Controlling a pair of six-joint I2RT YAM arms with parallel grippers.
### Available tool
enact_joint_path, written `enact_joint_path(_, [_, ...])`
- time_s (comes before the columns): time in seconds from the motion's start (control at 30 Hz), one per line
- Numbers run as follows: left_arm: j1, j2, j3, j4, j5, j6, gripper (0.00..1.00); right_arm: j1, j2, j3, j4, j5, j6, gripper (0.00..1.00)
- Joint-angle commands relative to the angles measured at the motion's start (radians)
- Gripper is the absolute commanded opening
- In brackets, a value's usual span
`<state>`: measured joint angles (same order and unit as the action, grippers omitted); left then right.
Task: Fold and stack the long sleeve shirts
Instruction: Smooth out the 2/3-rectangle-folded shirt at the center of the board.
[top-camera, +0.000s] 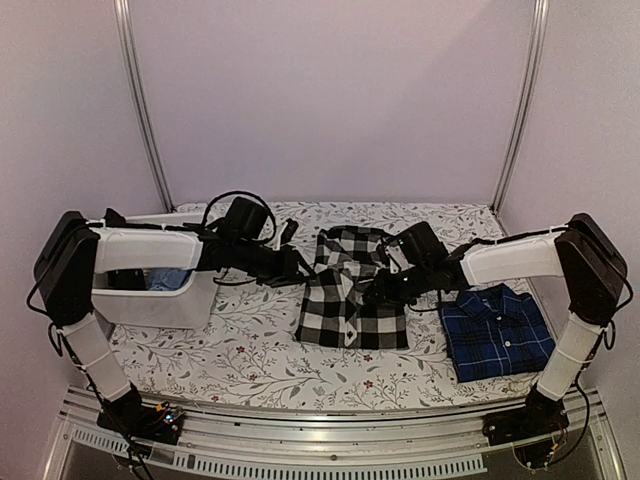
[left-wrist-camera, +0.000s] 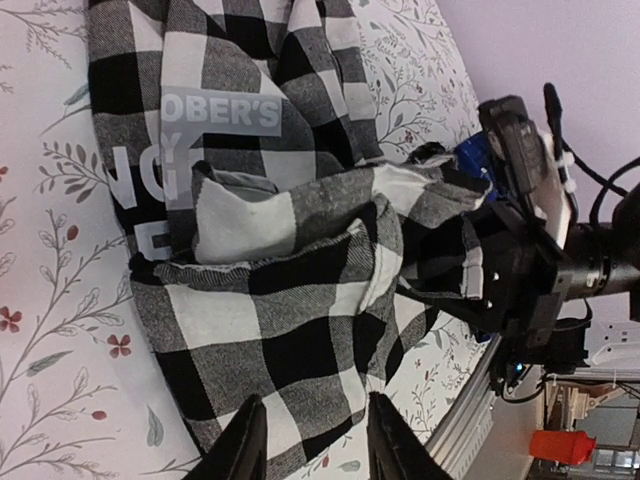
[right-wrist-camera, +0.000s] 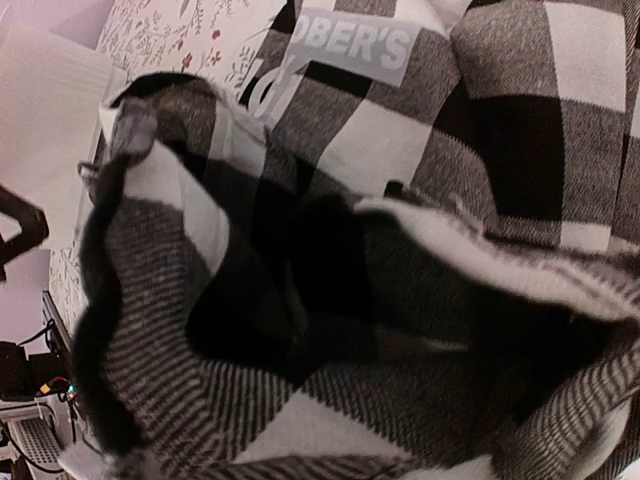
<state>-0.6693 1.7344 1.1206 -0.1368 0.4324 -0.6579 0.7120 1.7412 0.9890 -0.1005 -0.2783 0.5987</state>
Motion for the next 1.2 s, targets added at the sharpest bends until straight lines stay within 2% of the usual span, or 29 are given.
enact_joint_path(0.0, [-0.041,0.007,-0.013,0.039,0.002,-0.001,0.33,-0.053,0.108,0.128,0.053,-0.074,-0.024,0.22])
enact_joint_path(0.2, [-0.078,0.07,0.001,0.047,-0.011,0.001,0.31,-0.079,0.234,0.23,0.024,-0.082,-0.053,0.33])
enact_joint_path(0.33, [-0.089,0.126,0.032,0.045,-0.018,0.003,0.3,-0.086,0.258,0.234,0.023,-0.075,-0.036,0.48])
enact_joint_path(0.4, [-0.092,0.164,0.063,0.045,-0.015,0.01,0.3,-0.086,0.265,0.231,0.028,-0.073,-0.036,0.52])
enact_joint_path(0.53, [-0.093,0.245,0.161,0.022,-0.028,0.025,0.29,-0.091,0.273,0.218,0.026,-0.064,-0.038,0.52])
enact_joint_path(0.97, [-0.089,0.51,0.434,-0.057,-0.094,0.017,0.29,-0.137,0.042,0.133,-0.002,0.001,-0.072,0.55])
enact_joint_path(1.17, [-0.085,0.558,0.507,-0.097,-0.093,0.031,0.29,-0.144,-0.006,0.083,-0.012,0.023,-0.074,0.53])
